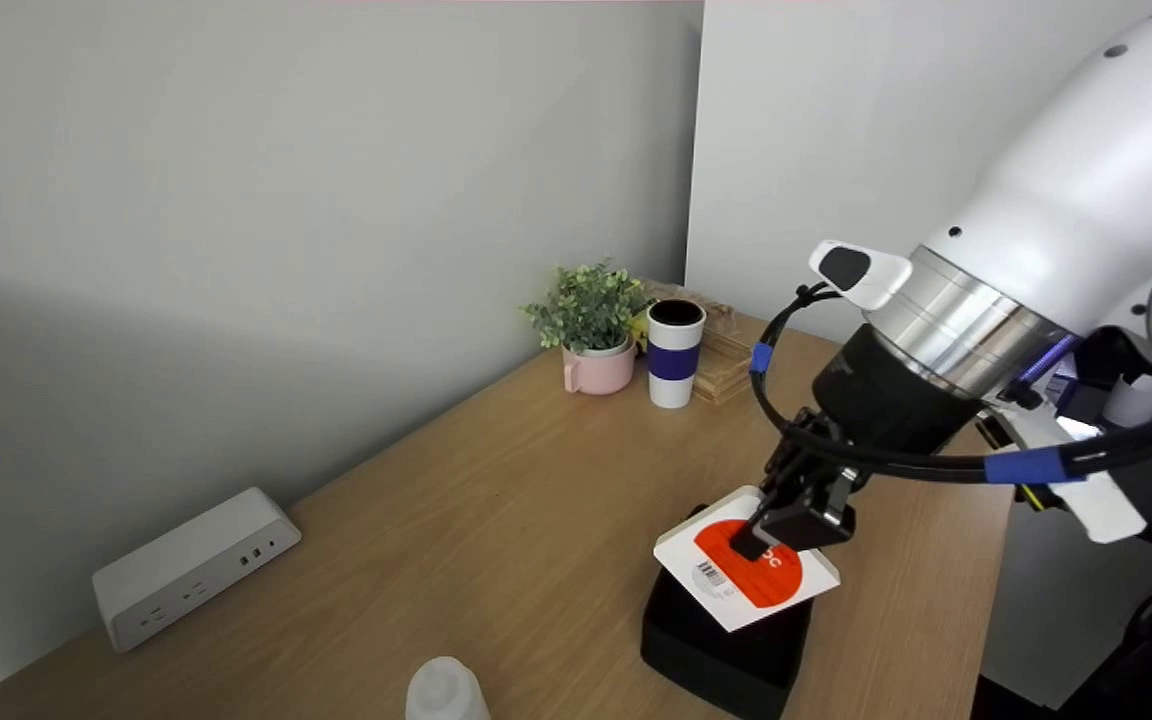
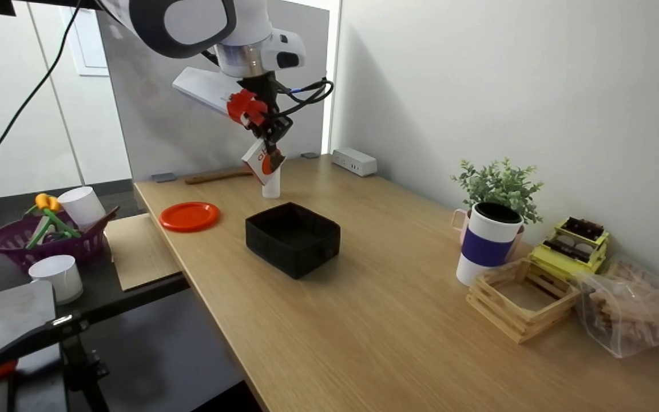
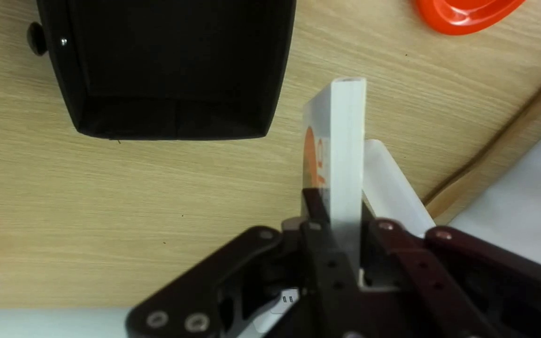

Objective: Pick up the small white book from the table and put it in the black lunch box.

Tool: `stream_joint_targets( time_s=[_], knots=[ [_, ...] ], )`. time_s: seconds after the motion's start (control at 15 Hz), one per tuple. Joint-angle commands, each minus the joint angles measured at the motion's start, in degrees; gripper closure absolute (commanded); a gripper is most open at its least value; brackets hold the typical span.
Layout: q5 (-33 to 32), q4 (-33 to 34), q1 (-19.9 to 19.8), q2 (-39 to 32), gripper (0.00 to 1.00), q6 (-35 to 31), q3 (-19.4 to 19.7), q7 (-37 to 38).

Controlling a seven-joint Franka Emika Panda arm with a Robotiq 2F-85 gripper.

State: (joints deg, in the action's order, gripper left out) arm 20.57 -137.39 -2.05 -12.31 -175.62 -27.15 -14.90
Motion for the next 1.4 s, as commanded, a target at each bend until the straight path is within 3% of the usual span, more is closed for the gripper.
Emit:
stream_joint_targets(
  time_s=[0.0,0.33,0.67,0.8,1.0,1.33],
  knots=[
    [-1.33,-0.3,1.44,0.67,0.96,0.53,2.29,2.78],
    [-7.57,-1.47,7.53,3.06,0.96,3.89,11.97,16.48],
    [-22.19,-0.12,15.18,4.43,0.96,11.25,22.73,36.77],
    [-22.63,0.98,15.22,5.36,0.96,18.05,21.76,37.48],
    [-16.77,3.05,13.86,6.26,0.96,29.75,17.94,30.69],
    [-15.79,6.49,13.85,6.9,0.96,42.85,16.9,27.53]
  ],
)
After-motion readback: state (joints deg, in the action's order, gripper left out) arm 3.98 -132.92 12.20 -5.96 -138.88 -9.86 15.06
